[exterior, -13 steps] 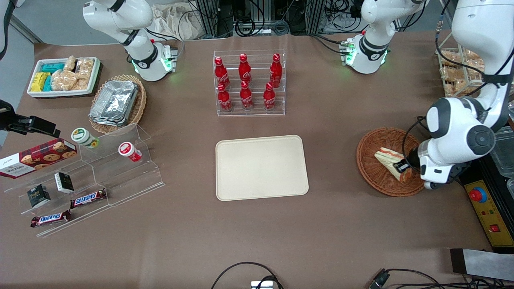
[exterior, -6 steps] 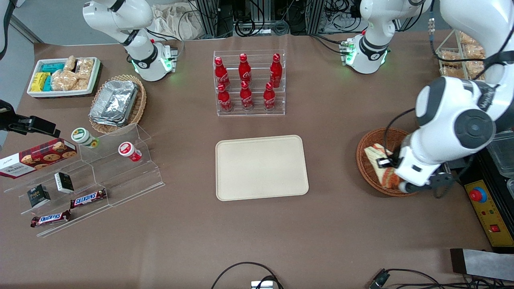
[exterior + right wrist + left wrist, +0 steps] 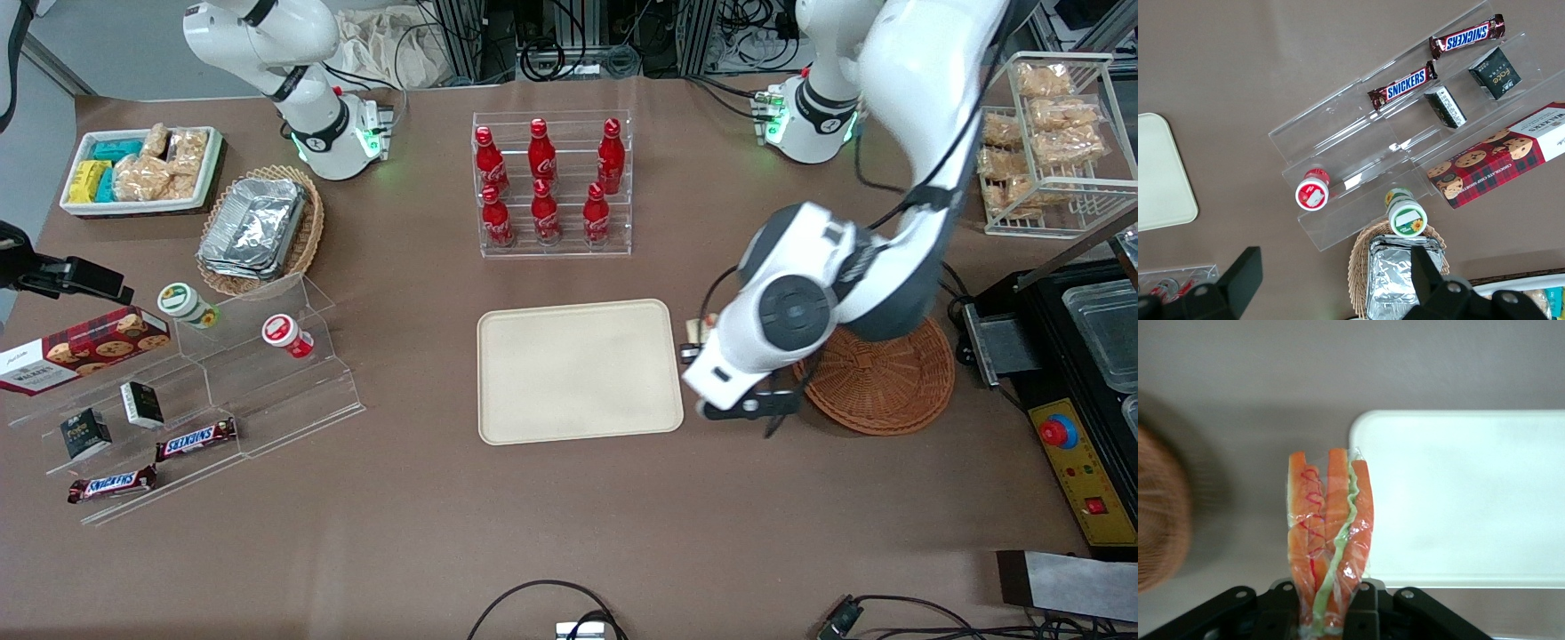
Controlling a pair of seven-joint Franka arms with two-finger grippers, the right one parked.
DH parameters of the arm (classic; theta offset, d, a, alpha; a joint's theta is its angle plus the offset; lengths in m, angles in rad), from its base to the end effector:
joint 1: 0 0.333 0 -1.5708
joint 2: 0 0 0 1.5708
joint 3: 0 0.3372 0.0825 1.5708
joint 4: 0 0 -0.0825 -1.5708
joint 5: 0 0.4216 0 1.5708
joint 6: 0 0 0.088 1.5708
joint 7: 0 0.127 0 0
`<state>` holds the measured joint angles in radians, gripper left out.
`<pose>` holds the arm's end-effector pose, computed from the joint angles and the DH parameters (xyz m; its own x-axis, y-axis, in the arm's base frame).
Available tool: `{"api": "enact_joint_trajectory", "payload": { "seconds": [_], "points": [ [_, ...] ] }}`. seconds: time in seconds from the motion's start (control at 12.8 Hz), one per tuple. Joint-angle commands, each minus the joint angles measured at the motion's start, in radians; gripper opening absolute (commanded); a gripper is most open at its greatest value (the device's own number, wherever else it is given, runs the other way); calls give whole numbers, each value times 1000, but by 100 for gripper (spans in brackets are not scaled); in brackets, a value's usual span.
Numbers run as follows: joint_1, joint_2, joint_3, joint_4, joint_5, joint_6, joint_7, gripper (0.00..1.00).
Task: Place sandwich from basket to tray
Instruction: 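Lift the sandwich and carry it with the left gripper over the cream tray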
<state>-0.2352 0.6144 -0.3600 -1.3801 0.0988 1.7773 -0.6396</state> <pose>0.6424 -0.3652 0.3408 0.9759 0.0581 -0.2103 0.0560 -0.9983 -0.0158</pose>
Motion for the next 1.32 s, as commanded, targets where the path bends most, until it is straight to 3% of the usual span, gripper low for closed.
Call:
{"api": "enact_joint_trajectory", "payload": {
  "seconds": [0.0, 0.62, 0.7, 0.78, 0.86, 1.25],
  "points": [
    [-59, 123, 10, 66, 24, 80, -60, 0],
    [-113, 226, 13, 36, 28, 177, -63, 0],
    [-111, 226, 13, 36, 28, 175, -61, 17],
    [-107, 223, 13, 36, 30, 169, -58, 90],
    [-102, 217, 13, 36, 28, 165, -58, 100],
    [-69, 101, 13, 32, 27, 19, -52, 100]
  ]
}}
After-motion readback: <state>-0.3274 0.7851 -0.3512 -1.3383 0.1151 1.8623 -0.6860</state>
